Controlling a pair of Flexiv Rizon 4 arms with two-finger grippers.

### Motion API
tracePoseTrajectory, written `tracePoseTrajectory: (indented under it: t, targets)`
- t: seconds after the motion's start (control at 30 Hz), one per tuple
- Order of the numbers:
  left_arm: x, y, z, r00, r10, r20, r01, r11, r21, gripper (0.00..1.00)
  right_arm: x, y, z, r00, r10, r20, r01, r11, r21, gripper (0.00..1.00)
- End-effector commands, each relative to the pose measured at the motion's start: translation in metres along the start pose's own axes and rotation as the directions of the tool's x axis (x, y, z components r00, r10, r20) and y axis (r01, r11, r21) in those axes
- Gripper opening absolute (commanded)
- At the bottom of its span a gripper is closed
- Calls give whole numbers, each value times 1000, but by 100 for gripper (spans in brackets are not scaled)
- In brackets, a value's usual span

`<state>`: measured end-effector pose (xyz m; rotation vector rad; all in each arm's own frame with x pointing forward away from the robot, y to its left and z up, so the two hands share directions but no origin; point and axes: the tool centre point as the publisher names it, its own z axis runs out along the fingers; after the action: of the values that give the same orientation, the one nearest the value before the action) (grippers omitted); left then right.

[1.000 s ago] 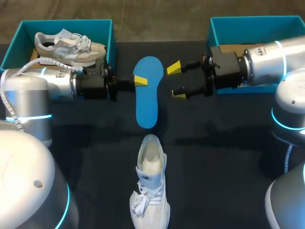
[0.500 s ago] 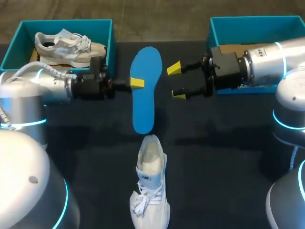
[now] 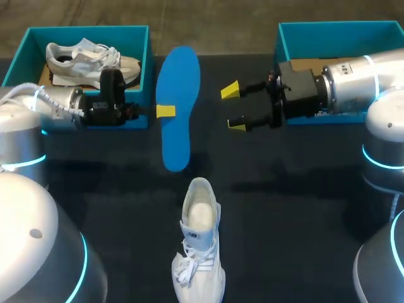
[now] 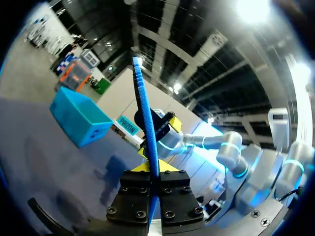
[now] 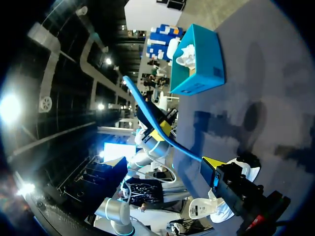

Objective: Take the shoe out of the shoebox, open the shoe tongue, remove and reinsert the insole, then place the shoe into the shoebox

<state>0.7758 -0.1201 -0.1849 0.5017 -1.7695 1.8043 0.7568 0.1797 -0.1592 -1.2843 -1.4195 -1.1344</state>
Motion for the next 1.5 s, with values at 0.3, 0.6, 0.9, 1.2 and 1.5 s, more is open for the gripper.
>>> tracePoseTrajectory:
  t: [0.3,0.6,0.9,1.2,1.5]
  targets:
    - [-10,-5,1,973,221,-63,-225,972,-73,0,0,0,2,1000,0,1,0,1000,-1,100]
    - [-10,-6,6,954,283,-94,-291,954,-79,0,0,0,2,1000,0,1,0,1000,-1,100]
    - [5,-2,17,734,667,-129,-679,728,-99,0,0,0,2,1000,0,1,0,1000,-1,100]
    - [24,3,18,497,850,-174,-868,490,-85,0,0,0,2,1000,0,1,0,1000,-1,100]
    - [14,8,20,411,897,-161,-911,395,-122,0,0,0,2,1000,0,1,0,1000,-1,100]
